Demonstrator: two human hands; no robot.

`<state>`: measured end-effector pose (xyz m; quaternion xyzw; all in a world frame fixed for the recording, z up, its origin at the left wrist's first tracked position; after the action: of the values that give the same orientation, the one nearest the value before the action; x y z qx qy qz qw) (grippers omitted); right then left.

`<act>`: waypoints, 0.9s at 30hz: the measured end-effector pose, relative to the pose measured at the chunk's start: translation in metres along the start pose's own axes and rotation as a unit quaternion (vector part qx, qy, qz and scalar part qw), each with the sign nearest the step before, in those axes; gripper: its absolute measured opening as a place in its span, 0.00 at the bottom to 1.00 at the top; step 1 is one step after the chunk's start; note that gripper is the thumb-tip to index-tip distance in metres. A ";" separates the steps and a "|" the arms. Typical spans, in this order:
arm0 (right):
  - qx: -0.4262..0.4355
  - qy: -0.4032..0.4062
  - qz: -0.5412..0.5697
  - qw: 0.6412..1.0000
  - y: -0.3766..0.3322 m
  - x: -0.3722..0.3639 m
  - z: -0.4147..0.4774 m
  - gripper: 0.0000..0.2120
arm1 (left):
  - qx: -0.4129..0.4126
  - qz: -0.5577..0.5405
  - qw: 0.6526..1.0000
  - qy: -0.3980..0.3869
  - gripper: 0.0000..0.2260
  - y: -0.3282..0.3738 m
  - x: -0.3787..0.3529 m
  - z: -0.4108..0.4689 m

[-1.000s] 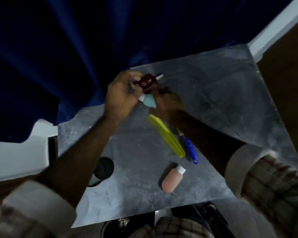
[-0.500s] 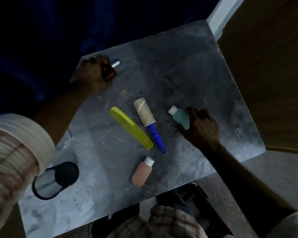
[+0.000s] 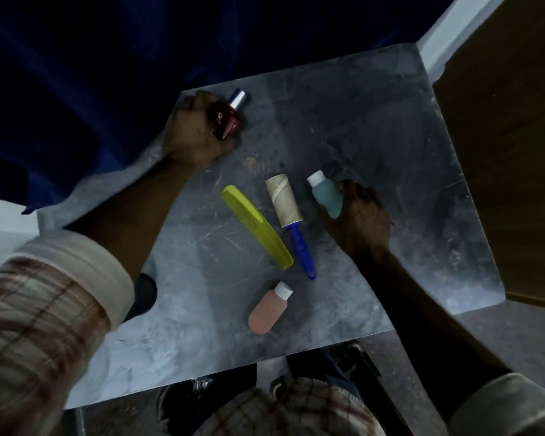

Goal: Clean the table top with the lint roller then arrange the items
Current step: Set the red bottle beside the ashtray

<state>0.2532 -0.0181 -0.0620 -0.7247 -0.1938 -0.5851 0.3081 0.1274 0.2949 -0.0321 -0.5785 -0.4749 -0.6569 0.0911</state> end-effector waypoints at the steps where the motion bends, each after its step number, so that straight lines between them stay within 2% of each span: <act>1: -0.004 0.009 -0.003 1.000 -0.003 0.001 0.005 0.28 | 0.002 -0.026 0.999 0.021 0.38 0.003 0.005 -0.008; 4: 0.003 0.003 -0.013 1.000 -0.019 -0.003 0.015 0.31 | 0.005 -0.100 0.992 0.079 0.38 0.008 0.018 -0.041; 8: 0.009 -0.007 -0.019 1.000 -0.030 -0.011 0.028 0.33 | 0.043 -0.147 0.979 0.132 0.35 -0.012 0.018 -0.099; 15: 0.015 -0.049 -0.004 0.999 -0.032 -0.016 0.032 0.37 | 0.106 -0.187 0.965 0.154 0.45 -0.047 -0.007 -0.190; 18: -0.004 -0.008 -0.009 1.000 -0.030 0.013 0.030 0.32 | 0.116 -0.209 0.953 0.188 0.43 -0.056 -0.009 -0.213; 19: 0.005 0.023 0.031 0.999 -0.036 0.027 0.027 0.29 | 0.119 -0.218 0.947 0.204 0.43 -0.057 -0.006 -0.219; 21: 0.075 0.059 0.153 0.984 -0.070 0.047 0.015 0.20 | 0.127 -0.237 0.936 0.229 0.42 -0.061 0.000 -0.229; 22: 0.115 0.038 0.221 0.968 -0.095 0.048 0.006 0.14 | 0.130 -0.247 0.930 0.238 0.42 -0.062 0.002 -0.231; 23: 0.143 -0.020 0.280 0.949 -0.123 0.039 -0.005 0.11 | 0.132 -0.253 0.925 0.251 0.42 -0.063 0.006 -0.234; 25: 0.167 -0.159 0.325 0.917 -0.180 0.013 -0.032 0.15 | 0.126 -0.256 0.915 0.286 0.41 -0.064 0.018 -0.238; 27: 0.184 -0.202 0.306 0.912 -0.216 -0.007 -0.047 0.19 | 0.121 -0.270 0.904 0.307 0.38 -0.064 0.024 -0.238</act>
<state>0.0789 0.1099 -0.0153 -0.7820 -0.1246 -0.2570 0.5540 -0.0837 0.1655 -0.0165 -0.1821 -0.6372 -0.7392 0.1204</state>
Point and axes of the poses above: each hand's wrist, its own z-axis towards the middle knuckle, its own x-axis out of the back of the hand, y = z × x, the point moved 10 cm from there along z, towards the middle knuckle
